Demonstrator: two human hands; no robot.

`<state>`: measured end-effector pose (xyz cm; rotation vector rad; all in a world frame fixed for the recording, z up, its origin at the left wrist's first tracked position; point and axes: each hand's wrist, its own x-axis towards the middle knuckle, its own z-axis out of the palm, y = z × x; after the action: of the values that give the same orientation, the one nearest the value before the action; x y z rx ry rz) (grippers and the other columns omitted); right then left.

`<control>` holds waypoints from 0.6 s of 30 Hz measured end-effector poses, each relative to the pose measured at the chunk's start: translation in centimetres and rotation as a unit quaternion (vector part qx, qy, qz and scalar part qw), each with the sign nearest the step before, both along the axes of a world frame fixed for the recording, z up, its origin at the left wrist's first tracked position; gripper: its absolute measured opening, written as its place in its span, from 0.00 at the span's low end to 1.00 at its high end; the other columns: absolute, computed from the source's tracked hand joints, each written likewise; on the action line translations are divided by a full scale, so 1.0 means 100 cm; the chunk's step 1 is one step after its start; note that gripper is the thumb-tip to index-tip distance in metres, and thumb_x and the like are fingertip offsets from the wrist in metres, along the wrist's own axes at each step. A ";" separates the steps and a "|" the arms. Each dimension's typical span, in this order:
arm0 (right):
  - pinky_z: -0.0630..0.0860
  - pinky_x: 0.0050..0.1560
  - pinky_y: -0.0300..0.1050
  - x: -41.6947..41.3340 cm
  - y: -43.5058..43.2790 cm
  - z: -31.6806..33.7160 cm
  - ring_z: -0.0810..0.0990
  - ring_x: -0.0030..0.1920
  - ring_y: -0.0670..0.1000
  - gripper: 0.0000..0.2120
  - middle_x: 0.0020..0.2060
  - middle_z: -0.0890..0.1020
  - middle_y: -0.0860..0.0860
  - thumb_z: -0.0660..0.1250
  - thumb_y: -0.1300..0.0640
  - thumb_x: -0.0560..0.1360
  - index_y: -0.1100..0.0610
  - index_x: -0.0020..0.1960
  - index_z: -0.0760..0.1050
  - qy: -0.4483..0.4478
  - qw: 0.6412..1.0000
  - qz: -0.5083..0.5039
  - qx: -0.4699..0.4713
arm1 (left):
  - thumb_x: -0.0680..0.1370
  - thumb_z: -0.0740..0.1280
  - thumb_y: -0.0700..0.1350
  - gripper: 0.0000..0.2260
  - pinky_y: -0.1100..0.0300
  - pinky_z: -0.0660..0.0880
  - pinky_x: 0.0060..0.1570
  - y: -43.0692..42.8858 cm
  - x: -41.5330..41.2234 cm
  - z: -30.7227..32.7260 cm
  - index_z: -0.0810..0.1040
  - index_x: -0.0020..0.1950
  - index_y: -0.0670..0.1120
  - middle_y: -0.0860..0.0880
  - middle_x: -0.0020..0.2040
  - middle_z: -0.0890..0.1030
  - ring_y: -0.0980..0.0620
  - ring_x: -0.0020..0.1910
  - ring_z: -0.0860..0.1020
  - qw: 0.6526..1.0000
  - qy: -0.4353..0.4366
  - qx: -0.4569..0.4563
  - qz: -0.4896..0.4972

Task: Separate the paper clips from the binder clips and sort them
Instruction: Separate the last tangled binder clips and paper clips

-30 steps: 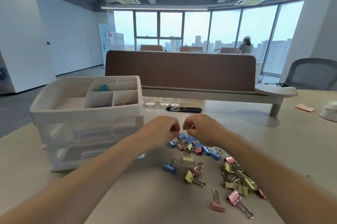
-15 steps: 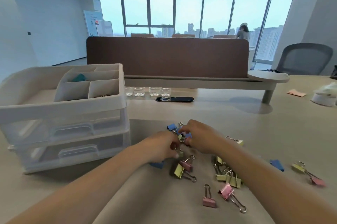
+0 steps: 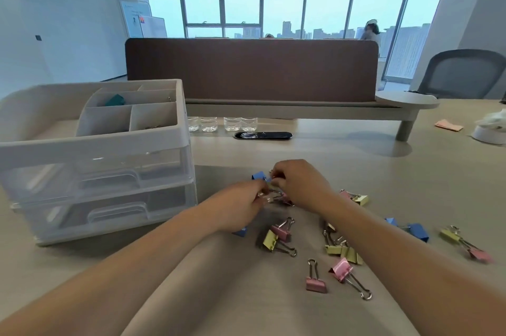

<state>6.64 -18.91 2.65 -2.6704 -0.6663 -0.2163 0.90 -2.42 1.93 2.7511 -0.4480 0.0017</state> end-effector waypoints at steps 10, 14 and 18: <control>0.80 0.45 0.49 -0.044 -0.031 0.015 0.80 0.45 0.51 0.09 0.42 0.80 0.51 0.67 0.60 0.74 0.53 0.38 0.68 0.048 0.997 -0.038 0.055 | 0.84 0.54 0.50 0.14 0.57 0.64 0.36 -0.008 -0.030 0.010 0.70 0.41 0.48 0.49 0.39 0.74 0.51 0.38 0.72 0.998 -0.015 0.056 0.007; 0.71 0.35 0.43 -0.064 -0.043 0.016 0.78 0.37 0.48 0.12 0.34 0.75 0.49 0.67 0.59 0.76 0.53 0.39 0.65 0.049 0.997 -0.042 0.051 | 0.84 0.54 0.50 0.14 0.58 0.64 0.36 -0.017 -0.042 0.007 0.70 0.42 0.48 0.51 0.38 0.73 0.52 0.37 0.72 0.996 -0.058 0.066 0.017; 0.75 0.38 0.44 -0.075 -0.056 0.010 0.81 0.40 0.52 0.12 0.37 0.77 0.52 0.65 0.64 0.77 0.53 0.41 0.64 0.069 0.996 -0.036 0.044 | 0.84 0.54 0.49 0.13 0.60 0.65 0.33 -0.024 -0.052 0.008 0.69 0.42 0.47 0.50 0.38 0.74 0.53 0.36 0.73 0.996 -0.070 0.025 0.042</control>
<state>-0.85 -24.47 3.67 -2.5989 -0.5060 -0.0766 -4.26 -4.80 2.75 2.8280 -0.3728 0.2075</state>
